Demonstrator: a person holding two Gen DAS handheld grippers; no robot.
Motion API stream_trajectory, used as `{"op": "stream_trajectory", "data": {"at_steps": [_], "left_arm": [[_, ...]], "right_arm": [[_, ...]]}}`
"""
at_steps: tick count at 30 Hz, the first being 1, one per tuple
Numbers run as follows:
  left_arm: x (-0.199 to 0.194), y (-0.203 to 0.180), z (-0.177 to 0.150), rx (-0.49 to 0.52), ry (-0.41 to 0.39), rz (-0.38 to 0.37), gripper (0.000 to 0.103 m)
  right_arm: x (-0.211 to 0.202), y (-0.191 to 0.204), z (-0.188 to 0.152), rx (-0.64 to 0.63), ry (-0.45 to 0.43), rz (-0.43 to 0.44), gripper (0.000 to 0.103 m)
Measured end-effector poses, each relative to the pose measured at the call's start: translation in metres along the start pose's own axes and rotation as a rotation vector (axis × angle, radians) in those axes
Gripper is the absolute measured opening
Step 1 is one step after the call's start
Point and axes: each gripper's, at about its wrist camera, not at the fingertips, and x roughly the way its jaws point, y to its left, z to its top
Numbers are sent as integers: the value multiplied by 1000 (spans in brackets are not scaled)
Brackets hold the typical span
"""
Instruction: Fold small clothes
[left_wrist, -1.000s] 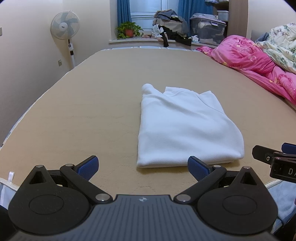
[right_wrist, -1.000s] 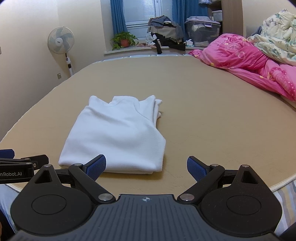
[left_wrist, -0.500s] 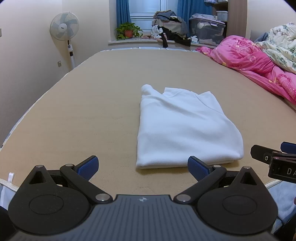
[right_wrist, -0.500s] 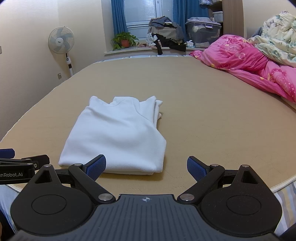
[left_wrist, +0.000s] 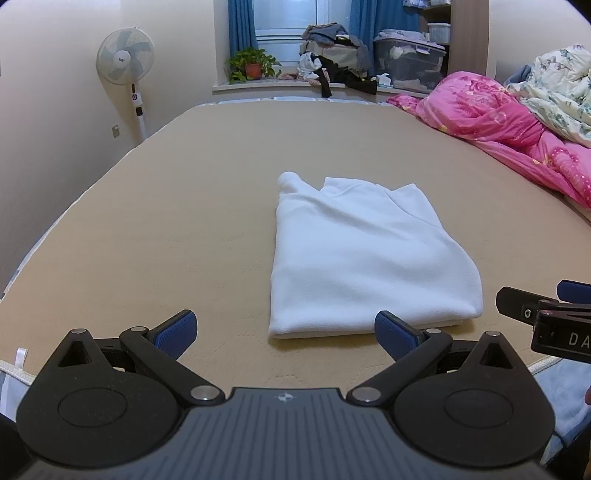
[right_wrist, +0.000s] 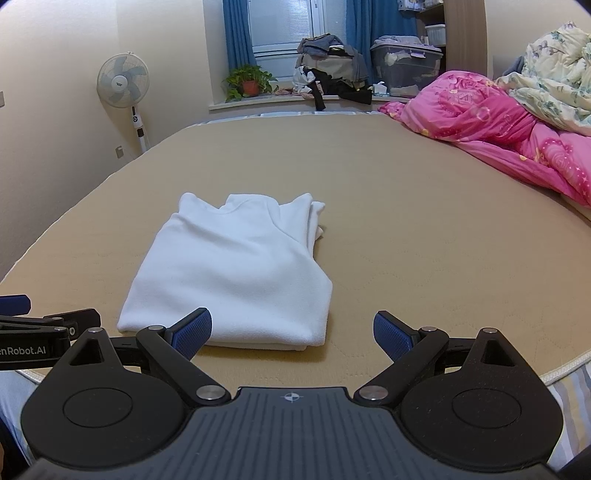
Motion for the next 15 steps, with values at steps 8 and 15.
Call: {"op": "stream_trajectory", "data": {"at_steps": [8,15], "left_arm": [[0,1,0,4,-2,-4,102],[0,3,0,8,-4,-6,102]], "right_arm": [[0,0,0,0,0,1,95],[0,-1,0,-1,0,1,95]]}}
